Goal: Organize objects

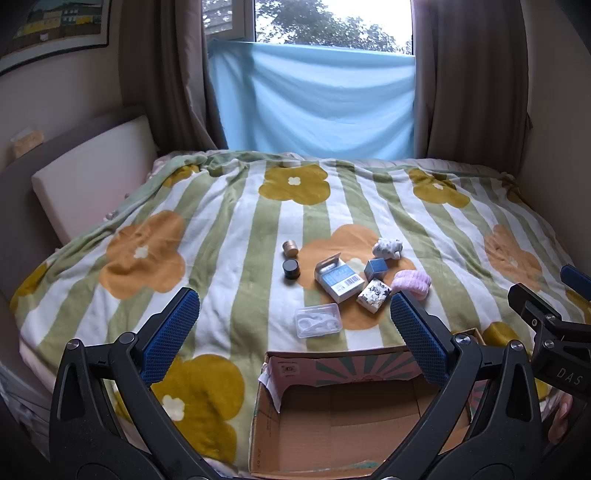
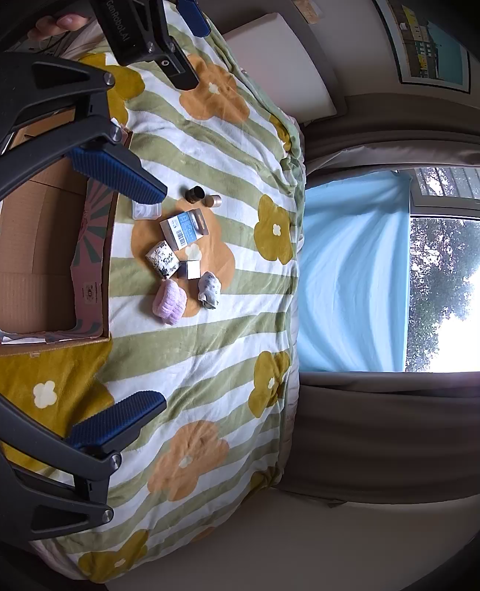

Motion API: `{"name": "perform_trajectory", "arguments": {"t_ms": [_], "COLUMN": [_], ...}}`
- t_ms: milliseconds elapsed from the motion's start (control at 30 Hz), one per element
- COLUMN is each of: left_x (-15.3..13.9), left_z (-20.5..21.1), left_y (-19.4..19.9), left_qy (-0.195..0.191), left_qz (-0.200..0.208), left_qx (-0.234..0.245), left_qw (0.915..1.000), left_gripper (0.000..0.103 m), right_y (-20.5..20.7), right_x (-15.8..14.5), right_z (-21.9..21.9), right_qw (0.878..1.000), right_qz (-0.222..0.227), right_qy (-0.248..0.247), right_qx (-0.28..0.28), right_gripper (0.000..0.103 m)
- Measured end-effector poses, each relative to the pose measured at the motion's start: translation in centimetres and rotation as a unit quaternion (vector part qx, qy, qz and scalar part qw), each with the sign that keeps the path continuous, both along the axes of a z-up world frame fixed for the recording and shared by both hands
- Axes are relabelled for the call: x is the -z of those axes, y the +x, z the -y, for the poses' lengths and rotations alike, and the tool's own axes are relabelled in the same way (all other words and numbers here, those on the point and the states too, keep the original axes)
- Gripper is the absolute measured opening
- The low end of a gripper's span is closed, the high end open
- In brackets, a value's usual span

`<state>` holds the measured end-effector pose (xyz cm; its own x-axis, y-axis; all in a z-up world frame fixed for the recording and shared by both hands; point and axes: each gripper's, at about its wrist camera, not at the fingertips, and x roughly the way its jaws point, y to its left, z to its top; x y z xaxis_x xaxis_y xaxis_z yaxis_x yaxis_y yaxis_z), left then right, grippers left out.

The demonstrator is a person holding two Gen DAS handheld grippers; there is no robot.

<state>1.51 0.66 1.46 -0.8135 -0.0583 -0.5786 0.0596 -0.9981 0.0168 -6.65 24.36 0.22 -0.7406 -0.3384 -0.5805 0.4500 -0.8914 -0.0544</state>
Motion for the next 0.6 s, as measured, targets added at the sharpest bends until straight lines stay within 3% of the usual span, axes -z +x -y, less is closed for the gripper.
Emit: {"name": "perform_trajectory", "arguments": {"t_ms": [600], "left_x": [0.1], "left_z": [-0.35], "left_y": [-0.1], "left_qy": [-0.001], "left_qz": [0.007], "left_qx": [-0.005], "left_qw": [1.0], "left_gripper": [0.103], "right_y": [-0.04], "right_x": [0.01], "right_z": [-0.03], "right_qw": [1.0], "right_qz": [0.002], "right_qy": [0.0], "right_qx": [0.0], "right_gripper": [0.101]}}
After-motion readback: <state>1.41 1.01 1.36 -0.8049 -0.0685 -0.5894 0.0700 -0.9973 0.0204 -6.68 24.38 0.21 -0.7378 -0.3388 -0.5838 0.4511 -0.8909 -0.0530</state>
